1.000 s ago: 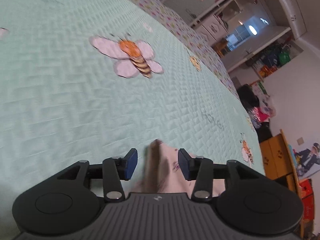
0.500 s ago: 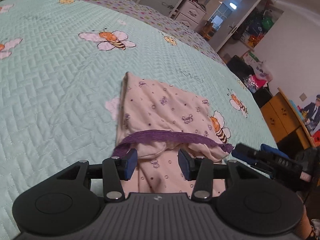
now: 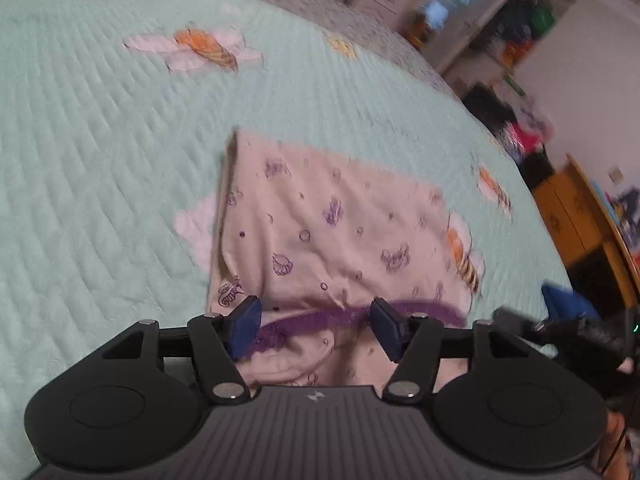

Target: Fold clothes

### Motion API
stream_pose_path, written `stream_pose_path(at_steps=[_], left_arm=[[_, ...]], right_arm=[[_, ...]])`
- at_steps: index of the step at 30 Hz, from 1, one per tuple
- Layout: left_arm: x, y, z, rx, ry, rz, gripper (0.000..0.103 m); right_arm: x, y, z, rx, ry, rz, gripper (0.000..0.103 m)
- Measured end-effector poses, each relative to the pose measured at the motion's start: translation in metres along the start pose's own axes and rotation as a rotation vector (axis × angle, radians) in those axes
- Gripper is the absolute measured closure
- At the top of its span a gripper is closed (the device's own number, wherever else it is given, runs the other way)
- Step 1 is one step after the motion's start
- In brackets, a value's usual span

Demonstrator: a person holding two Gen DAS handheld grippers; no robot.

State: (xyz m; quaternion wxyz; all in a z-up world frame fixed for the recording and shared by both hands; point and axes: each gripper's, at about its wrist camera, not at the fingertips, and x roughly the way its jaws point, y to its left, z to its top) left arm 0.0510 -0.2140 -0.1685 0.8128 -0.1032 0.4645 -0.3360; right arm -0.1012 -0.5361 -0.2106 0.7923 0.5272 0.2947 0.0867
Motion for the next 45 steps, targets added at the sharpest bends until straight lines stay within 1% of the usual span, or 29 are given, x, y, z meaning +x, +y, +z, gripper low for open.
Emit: stream_pose_path(at_steps=[2,5,7,10,13,14,17,19,20,22,24,28,29,31,32,33,34,35,37,41,43,45], left_arm=[[-0.004,0.002,0.000,-0.012,-0.017,-0.018,0.040],[-0.030,0.001,0.000,-0.044,-0.072,-0.046,0.040],[-0.049,-0.003,-0.006,-0.030,-0.089,-0.039,0.040],[-0.076,0.000,-0.026,-0.014,-0.064,-0.011,0.040],[-0.101,0.010,-0.054,-0.028,-0.028,0.046,0.039],[-0.110,0.015,-0.063,-0.046,-0.025,0.061,0.039],[-0.134,0.038,-0.091,-0.133,-0.019,0.096,0.036],[-0.145,0.052,-0.108,-0.203,-0.008,0.114,0.036],[-0.149,0.057,-0.116,-0.240,0.005,0.108,0.036],[-0.155,0.060,-0.131,-0.277,0.024,0.067,0.036],[-0.158,0.054,-0.141,-0.255,0.034,0.046,0.036],[-0.150,0.044,-0.152,-0.209,0.050,0.042,0.035],[-0.148,0.043,-0.153,-0.204,0.044,0.043,0.031],[-0.145,0.042,-0.153,-0.203,0.031,0.035,0.029],[-0.143,0.042,-0.153,-0.206,0.029,0.027,0.027],[-0.141,0.042,-0.152,-0.204,0.032,0.011,0.018],[-0.139,0.040,-0.152,-0.192,0.038,-0.005,0.012],[-0.136,0.038,-0.151,-0.179,0.046,-0.018,0.010],[-0.131,0.037,-0.151,-0.183,0.070,-0.067,0.009],[-0.123,0.040,-0.153,-0.242,0.109,-0.167,0.009],[-0.120,0.044,-0.156,-0.278,0.140,-0.227,0.009],[-0.114,0.048,-0.164,-0.338,0.189,-0.302,0.009]], right_arm=[[-0.006,0.002,-0.003,-0.015,-0.007,0.003,0.051],[-0.021,0.016,-0.009,-0.070,-0.042,0.025,0.051],[-0.028,0.027,-0.017,-0.121,-0.023,0.027,0.051],[-0.040,0.037,-0.039,-0.187,0.041,0.015,0.050],[-0.060,0.030,-0.064,-0.147,0.085,-0.008,0.045],[-0.067,0.026,-0.072,-0.123,0.099,-0.022,0.040],[-0.093,0.012,-0.094,-0.069,0.122,-0.057,0.040],[-0.106,0.008,-0.110,-0.060,0.134,-0.074,0.039],[-0.110,0.007,-0.117,-0.061,0.147,-0.077,0.039],[-0.117,0.007,-0.129,-0.064,0.168,-0.077,0.039],[-0.116,0.005,-0.136,-0.054,0.178,-0.072,0.039],[-0.115,0.003,-0.142,-0.038,0.206,-0.070,0.039],[-0.116,0.004,-0.143,-0.041,0.209,-0.073,0.039],[-0.115,0.004,-0.144,-0.043,0.223,-0.074,0.038],[-0.115,0.003,-0.144,-0.041,0.233,-0.073,0.038],[-0.114,0.002,-0.145,-0.038,0.241,-0.071,0.038],[-0.114,0.000,-0.145,-0.030,0.242,-0.065,0.038],[-0.111,-0.001,-0.145,-0.022,0.246,-0.054,0.037],[-0.107,-0.004,-0.144,-0.006,0.254,-0.032,0.036],[-0.092,-0.003,-0.146,0.020,0.287,0.032,0.036],[-0.088,-0.003,-0.148,0.029,0.304,0.058,0.036],[-0.086,-0.006,-0.152,0.046,0.316,0.087,0.037]])
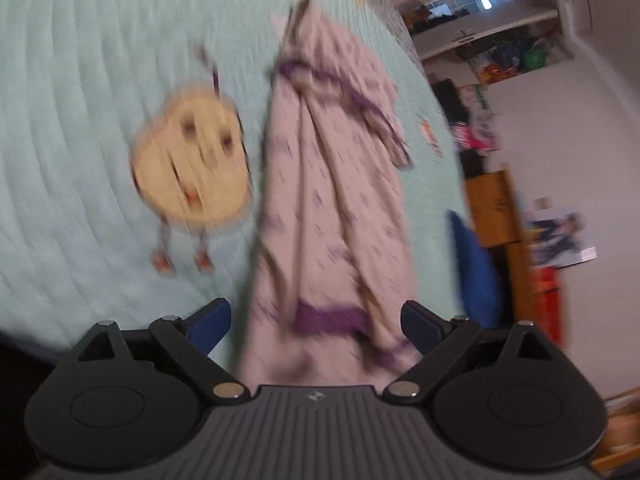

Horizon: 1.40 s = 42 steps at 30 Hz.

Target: Fold clothes

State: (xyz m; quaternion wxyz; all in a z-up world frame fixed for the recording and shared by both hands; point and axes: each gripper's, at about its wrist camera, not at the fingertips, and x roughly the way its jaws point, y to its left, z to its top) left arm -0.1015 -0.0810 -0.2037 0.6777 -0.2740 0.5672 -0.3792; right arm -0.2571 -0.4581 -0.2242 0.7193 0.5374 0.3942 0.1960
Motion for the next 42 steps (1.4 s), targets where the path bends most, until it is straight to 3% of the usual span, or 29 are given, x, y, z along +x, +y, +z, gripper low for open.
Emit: stream_pose_path(at_steps=[2,4,5,6,8,9,17,20,22,24,26,29,32,34,35,38,42], left_arm=[[0.003,0.002,-0.003,-0.009,0.012,-0.022,0.009],[0.003,0.002,-0.003,-0.024,0.001,-0.032,0.012],[0.003,0.005,-0.003,-0.041,0.001,-0.043,0.027],[0.005,0.007,-0.002,-0.046,0.015,-0.044,0.056],[0.011,0.010,-0.002,-0.035,0.057,-0.008,0.090],[0.012,0.011,-0.002,-0.025,0.062,0.000,0.092],[0.016,0.011,0.000,-0.022,0.077,0.011,0.093],[0.007,0.012,0.004,-0.037,0.085,0.025,0.088],[-0.006,-0.001,0.004,0.045,0.057,0.073,0.075],[-0.018,-0.018,0.006,0.151,0.012,0.119,0.063],[-0.025,-0.030,0.017,0.203,-0.049,0.147,0.063],[-0.030,-0.044,0.042,0.228,-0.171,0.141,0.063],[-0.026,-0.050,0.071,0.207,-0.322,0.173,0.056],[-0.009,-0.056,0.088,0.216,-0.367,0.238,0.056],[0.000,-0.058,0.093,0.239,-0.371,0.274,0.056],[0.022,-0.060,0.104,0.290,-0.372,0.357,0.056],[0.035,-0.046,0.114,0.225,-0.370,0.374,0.056]], right_arm=[[0.001,-0.002,-0.001,0.009,0.002,0.015,0.039],[0.001,-0.003,-0.001,0.009,0.011,0.007,0.049],[0.003,-0.003,-0.002,0.003,0.017,-0.010,0.060],[0.005,-0.004,-0.002,-0.004,0.027,-0.030,0.075],[0.008,-0.006,-0.004,-0.011,0.047,-0.067,0.094],[0.009,-0.007,-0.004,-0.013,0.050,-0.068,0.097],[0.009,-0.009,-0.001,-0.041,0.082,-0.091,0.103],[0.007,-0.008,0.003,-0.025,0.106,-0.093,0.097],[-0.001,-0.003,0.007,-0.033,0.107,-0.116,0.090],[-0.012,0.008,0.013,-0.097,0.061,-0.156,0.078],[-0.022,0.022,0.021,-0.170,0.005,-0.206,0.073],[-0.024,0.038,0.046,-0.247,-0.145,-0.275,0.069],[-0.022,0.032,0.078,-0.172,-0.329,-0.214,0.056],[-0.016,0.027,0.097,-0.135,-0.418,-0.193,0.055],[-0.010,0.030,0.103,-0.167,-0.450,-0.230,0.055],[0.011,0.049,0.112,-0.367,-0.457,-0.404,0.055],[0.026,0.047,0.119,-0.370,-0.438,-0.389,0.055]])
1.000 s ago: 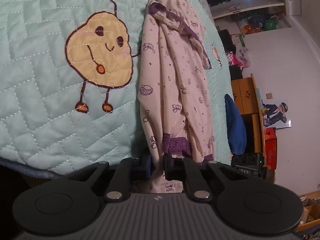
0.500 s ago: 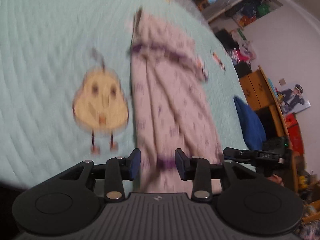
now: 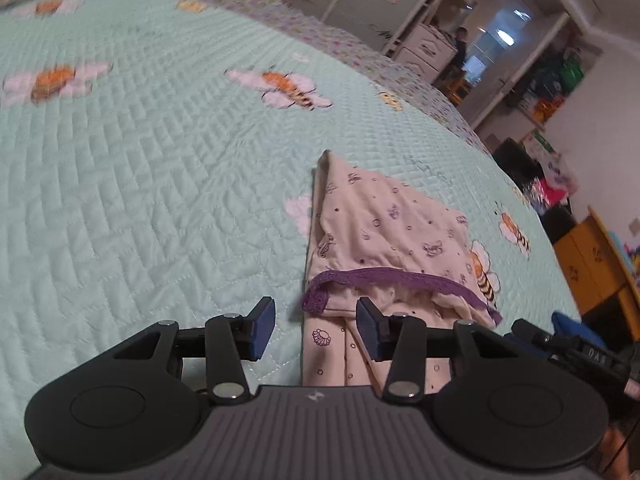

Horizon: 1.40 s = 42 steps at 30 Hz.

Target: Fold clothes

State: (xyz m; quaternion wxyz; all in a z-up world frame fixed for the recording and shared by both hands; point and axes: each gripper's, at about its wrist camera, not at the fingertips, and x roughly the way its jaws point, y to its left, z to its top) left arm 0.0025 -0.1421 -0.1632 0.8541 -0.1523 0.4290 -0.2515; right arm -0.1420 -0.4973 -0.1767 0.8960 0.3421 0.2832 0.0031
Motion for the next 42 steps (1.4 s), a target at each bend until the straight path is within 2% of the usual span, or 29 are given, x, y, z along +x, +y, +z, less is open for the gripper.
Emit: stream_pose_path(at_steps=[4,8,10,17,19,22,25,28,29,30,32,35,39,42], left_arm=[[0.005,0.001,0.000,0.013,-0.001,0.037,0.056],[0.005,-0.009,-0.004,0.111,-0.015,0.072,0.055],[0.009,-0.011,-0.005,0.115,-0.006,0.071,0.055],[0.010,-0.011,-0.005,0.099,-0.003,0.071,0.053],[0.007,-0.014,-0.004,0.108,-0.007,0.067,0.053],[-0.002,-0.027,-0.001,0.117,-0.024,-0.043,0.053],[0.000,-0.045,0.004,0.100,0.018,-0.245,0.048],[0.017,-0.059,0.009,0.011,0.083,-0.428,0.045],[0.025,-0.063,0.010,-0.021,0.107,-0.467,0.045],[0.032,-0.069,0.010,-0.021,0.121,-0.491,0.045],[0.039,-0.089,0.005,0.084,0.110,-0.471,0.045],[0.051,-0.118,-0.007,0.265,0.126,-0.418,0.045],[0.063,-0.144,-0.021,0.436,0.148,-0.394,0.045],[0.071,-0.149,-0.022,0.485,0.150,-0.385,0.045]], right_arm=[[0.008,0.001,-0.001,-0.019,-0.006,-0.014,0.055],[0.009,0.038,-0.011,-0.257,-0.023,-0.097,0.055],[0.014,0.045,-0.012,-0.278,-0.004,-0.112,0.055],[0.024,0.031,-0.007,-0.152,0.000,-0.099,0.055],[0.021,0.033,-0.008,-0.179,-0.019,-0.076,0.055],[0.020,0.042,-0.008,-0.256,-0.035,-0.060,0.053],[0.021,0.044,-0.008,-0.272,-0.036,-0.035,0.049],[0.021,0.028,-0.003,-0.148,-0.031,0.027,0.046],[0.021,0.020,-0.002,-0.081,-0.029,0.054,0.043],[0.022,0.005,-0.002,0.038,-0.026,0.096,0.041],[0.024,-0.024,-0.001,0.266,-0.023,0.178,0.041],[0.029,-0.055,-0.001,0.490,-0.040,0.275,0.041],[0.035,-0.063,0.005,0.571,-0.030,0.315,0.041],[0.040,-0.061,0.007,0.586,-0.006,0.322,0.040]])
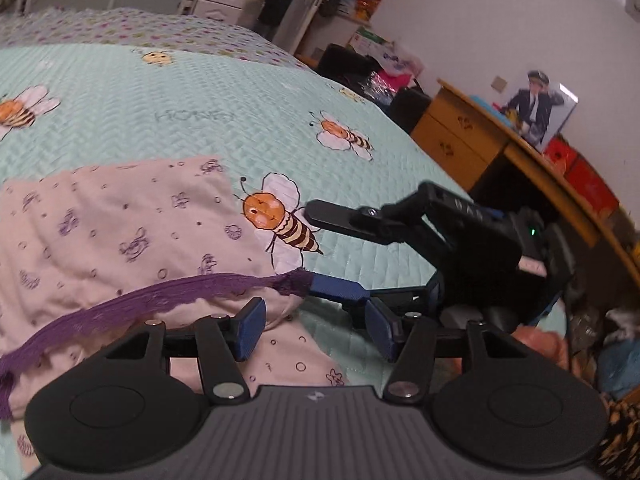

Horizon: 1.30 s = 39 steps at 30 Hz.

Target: Fold clothes

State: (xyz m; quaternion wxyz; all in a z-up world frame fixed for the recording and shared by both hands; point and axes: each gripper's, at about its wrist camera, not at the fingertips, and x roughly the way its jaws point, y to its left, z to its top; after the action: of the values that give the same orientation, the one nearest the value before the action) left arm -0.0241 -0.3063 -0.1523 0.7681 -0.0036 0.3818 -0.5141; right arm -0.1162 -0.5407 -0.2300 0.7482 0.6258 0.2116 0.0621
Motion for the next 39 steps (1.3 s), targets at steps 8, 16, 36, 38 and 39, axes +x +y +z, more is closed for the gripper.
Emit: stream_pose_path(at_steps=[8,16,36,38,39], left_arm=[[0.028,0.022,0.000,-0.059,0.110,-0.048,0.045],[0.022,0.029,-0.006,-0.089,0.113,-0.089,0.041],[-0.013,0.034,-0.021,-0.154,0.041,-0.160,0.035],[-0.021,0.034,-0.015,-0.145,-0.011,-0.128,0.035],[-0.022,0.033,-0.011,-0.132,-0.034,-0.104,0.035]], right_arm=[[0.010,0.008,-0.003,0.012,0.059,0.030,0.040],[0.025,0.012,-0.008,-0.033,0.194,0.036,0.039],[0.040,-0.001,0.008,0.024,0.363,-0.034,0.063],[0.038,-0.002,0.006,0.033,0.357,-0.051,0.067],[0.037,-0.003,0.005,0.042,0.353,-0.056,0.067]])
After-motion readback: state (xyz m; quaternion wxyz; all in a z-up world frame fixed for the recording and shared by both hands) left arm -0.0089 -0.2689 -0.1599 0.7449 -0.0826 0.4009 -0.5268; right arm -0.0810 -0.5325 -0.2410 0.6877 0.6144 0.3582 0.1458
